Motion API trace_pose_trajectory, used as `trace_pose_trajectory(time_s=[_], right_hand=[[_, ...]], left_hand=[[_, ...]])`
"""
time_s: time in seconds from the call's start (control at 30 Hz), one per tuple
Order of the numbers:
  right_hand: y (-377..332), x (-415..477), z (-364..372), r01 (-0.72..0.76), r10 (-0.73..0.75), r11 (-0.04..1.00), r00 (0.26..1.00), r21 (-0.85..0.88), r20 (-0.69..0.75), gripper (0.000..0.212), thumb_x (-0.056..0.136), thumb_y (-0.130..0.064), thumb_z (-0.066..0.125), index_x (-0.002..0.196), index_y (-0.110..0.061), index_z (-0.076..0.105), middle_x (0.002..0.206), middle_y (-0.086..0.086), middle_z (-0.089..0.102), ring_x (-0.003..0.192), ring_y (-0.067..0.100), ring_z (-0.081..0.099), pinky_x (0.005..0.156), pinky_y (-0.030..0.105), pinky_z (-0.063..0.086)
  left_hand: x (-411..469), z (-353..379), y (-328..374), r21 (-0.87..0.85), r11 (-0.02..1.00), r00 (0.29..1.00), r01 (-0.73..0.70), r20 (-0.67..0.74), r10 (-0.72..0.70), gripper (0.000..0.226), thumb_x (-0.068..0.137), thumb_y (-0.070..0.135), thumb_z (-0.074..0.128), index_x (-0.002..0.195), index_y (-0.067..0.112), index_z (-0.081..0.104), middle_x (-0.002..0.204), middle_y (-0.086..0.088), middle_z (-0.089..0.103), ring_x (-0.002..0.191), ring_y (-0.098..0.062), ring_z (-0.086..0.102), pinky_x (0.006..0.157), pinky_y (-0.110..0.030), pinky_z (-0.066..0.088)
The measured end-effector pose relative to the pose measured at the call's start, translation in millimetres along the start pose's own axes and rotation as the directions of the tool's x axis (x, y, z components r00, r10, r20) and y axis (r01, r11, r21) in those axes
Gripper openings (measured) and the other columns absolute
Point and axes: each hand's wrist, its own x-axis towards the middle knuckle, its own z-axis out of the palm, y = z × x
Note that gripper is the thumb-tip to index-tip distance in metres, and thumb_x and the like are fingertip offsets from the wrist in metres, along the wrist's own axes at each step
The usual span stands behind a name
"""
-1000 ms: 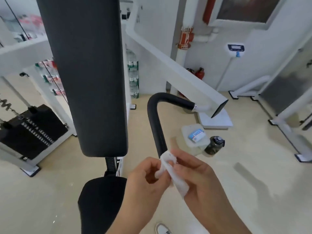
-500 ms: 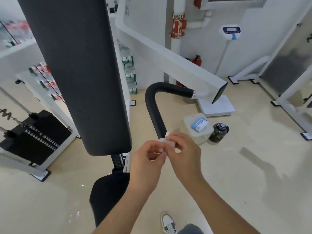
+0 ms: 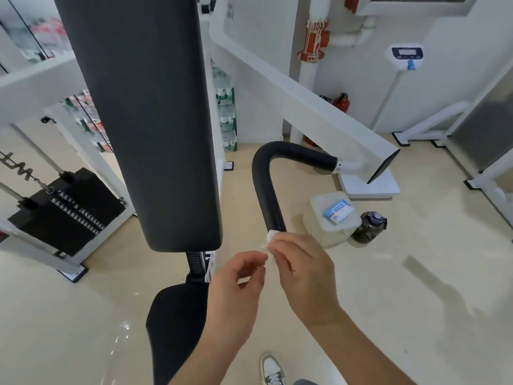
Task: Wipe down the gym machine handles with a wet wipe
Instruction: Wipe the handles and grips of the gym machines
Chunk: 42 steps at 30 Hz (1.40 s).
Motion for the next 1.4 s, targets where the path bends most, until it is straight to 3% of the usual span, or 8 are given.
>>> trace_pose_trajectory(time_s=[0.2, 0.47, 0.7, 0.83, 0.97, 1.07, 1.17, 1.4], right_hand=[[-1.6, 16.7, -1.4, -0.355, 0.374, 0.912, 0.925, 0.207, -0.062, 0.005, 0.081, -0.009, 0.073, 0.081, -0.014, 0.073, 0.083, -0.007, 0.068, 0.076, 0.004, 0.061, 0.067, 0.02, 0.05], [2.0, 32.0, -1.3, -0.319, 0.325, 0.938, 0.945, 0.132, -0.027, 0.013, 0.081, -0.015, 0.075, 0.069, -0.016, 0.069, 0.067, -0.007, 0.059, 0.064, 0.006, 0.053, 0.059, 0.011, 0.039], [0.3, 10.5, -8.9, -0.168, 0.157, 0.979, 0.982, 0.114, 0.101, 0.021, 0.088, -0.025, 0.058, 0.081, -0.011, 0.072, 0.076, 0.001, 0.055, 0.063, 0.015, 0.056, 0.058, 0.02, 0.046], [-1.4, 48.8, 8.9, -0.129, 0.131, 0.991, 0.986, -0.025, 0.102, 0.006, 0.082, -0.014, 0.07, 0.083, -0.009, 0.072, 0.078, 0.004, 0.055, 0.061, 0.016, 0.055, 0.058, 0.016, 0.041], [-3.0, 18.5, -5.9, -0.091, 0.091, 0.996, 0.982, -0.011, 0.167, 0.021, 0.09, -0.023, 0.057, 0.086, -0.009, 0.072, 0.084, 0.002, 0.055, 0.067, 0.015, 0.053, 0.06, 0.016, 0.039], [1.2, 15.0, -12.1, -0.14, 0.123, 0.988, 0.968, 0.066, 0.217, 0.026, 0.091, -0.026, 0.051, 0.099, -0.012, 0.072, 0.093, 0.0, 0.058, 0.078, 0.014, 0.058, 0.067, 0.018, 0.046], [7.6, 39.7, -13.9, -0.211, 0.187, 0.974, 0.95, 0.075, 0.251, 0.029, 0.09, -0.015, 0.054, 0.116, -0.013, 0.067, 0.102, -0.001, 0.062, 0.089, 0.008, 0.058, 0.079, 0.002, 0.039], [14.4, 28.4, -39.9, -0.646, 0.497, 0.595, 0.763, 0.478, 0.413, 0.031, 0.084, 0.002, 0.065, 0.09, -0.026, 0.075, 0.084, -0.01, 0.075, 0.075, -0.001, 0.066, 0.068, 0.011, 0.047]], left_hand=[[8.4, 13.0, 10.2, 0.012, 0.997, 0.996, -0.07, 0.061, 0.069, 0.023, 0.088, 0.008, 0.063, 0.089, 0.03, 0.066, 0.085, 0.022, 0.067, 0.083, 0.004, 0.061, 0.069, -0.006, 0.046], [10.7, 23.8, 6.7, -0.016, 0.999, 0.999, -0.051, -0.02, 0.05, 0.016, 0.087, 0.01, 0.066, 0.086, 0.026, 0.067, 0.08, 0.014, 0.069, 0.078, -0.001, 0.064, 0.068, -0.012, 0.049], [14.0, 22.5, 3.0, -0.071, 0.996, 0.99, -0.062, -0.129, 0.052, 0.016, 0.088, 0.012, 0.065, 0.085, 0.028, 0.064, 0.083, 0.009, 0.068, 0.08, -0.009, 0.065, 0.074, -0.031, 0.056], [9.6, 21.2, 2.8, -0.041, 0.998, 0.987, -0.054, -0.151, 0.047, 0.023, 0.091, 0.016, 0.061, 0.1, 0.036, 0.068, 0.094, 0.013, 0.07, 0.089, -0.004, 0.065, 0.076, -0.023, 0.054], [8.0, 18.6, 9.1, -0.09, 0.994, 0.986, -0.055, -0.159, 0.04, 0.023, 0.092, 0.02, 0.058, 0.111, 0.031, 0.065, 0.103, 0.013, 0.07, 0.095, 0.003, 0.064, 0.08, -0.016, 0.052], [5.2, 22.3, 17.1, -0.104, 0.993, 0.994, -0.062, -0.098, 0.052, 0.026, 0.092, 0.018, 0.057, 0.101, 0.042, 0.061, 0.096, 0.021, 0.069, 0.091, 0.009, 0.062, 0.075, -0.007, 0.048], [6.7, 27.4, 22.8, -0.112, 0.99, 0.992, -0.085, -0.103, 0.074, 0.029, 0.09, 0.017, 0.061, 0.091, 0.046, 0.061, 0.086, 0.021, 0.069, 0.085, 0.005, 0.063, 0.068, -0.006, 0.047], [26.6, 21.3, 20.3, -0.128, 0.989, 0.991, -0.073, -0.125, 0.057, 0.009, 0.08, 0.01, 0.073, 0.08, 0.019, 0.072, 0.072, 0.007, 0.071, 0.065, -0.005, 0.065, 0.062, -0.012, 0.05]])
